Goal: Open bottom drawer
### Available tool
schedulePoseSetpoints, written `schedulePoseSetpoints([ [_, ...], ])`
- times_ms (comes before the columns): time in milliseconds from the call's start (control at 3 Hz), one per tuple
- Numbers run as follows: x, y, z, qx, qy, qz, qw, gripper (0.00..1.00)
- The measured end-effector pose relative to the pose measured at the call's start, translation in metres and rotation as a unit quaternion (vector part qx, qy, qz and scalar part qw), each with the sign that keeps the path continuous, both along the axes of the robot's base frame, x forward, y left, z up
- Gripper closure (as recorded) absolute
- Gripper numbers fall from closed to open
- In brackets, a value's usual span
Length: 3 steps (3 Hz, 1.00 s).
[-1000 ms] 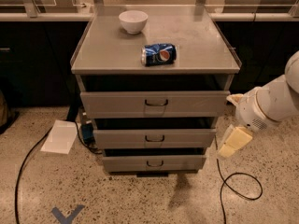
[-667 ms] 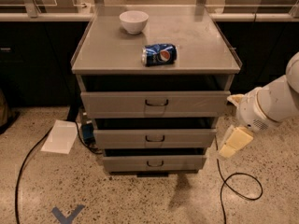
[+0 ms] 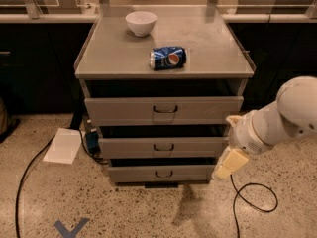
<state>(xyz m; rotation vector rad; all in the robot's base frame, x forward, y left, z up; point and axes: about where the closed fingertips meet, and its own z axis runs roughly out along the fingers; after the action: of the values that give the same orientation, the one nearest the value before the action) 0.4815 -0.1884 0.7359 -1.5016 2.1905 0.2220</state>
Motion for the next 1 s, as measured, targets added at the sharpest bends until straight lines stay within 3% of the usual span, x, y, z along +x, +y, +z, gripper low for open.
schedulePoseSetpoints([
  [333, 0.005, 0.016, -0.053, 0.006, -0.002, -0.004, 1.0, 0.0],
  [1000, 0.007, 0.049, -0.2, 0.031, 0.035, -0.03, 0.9985, 0.0],
])
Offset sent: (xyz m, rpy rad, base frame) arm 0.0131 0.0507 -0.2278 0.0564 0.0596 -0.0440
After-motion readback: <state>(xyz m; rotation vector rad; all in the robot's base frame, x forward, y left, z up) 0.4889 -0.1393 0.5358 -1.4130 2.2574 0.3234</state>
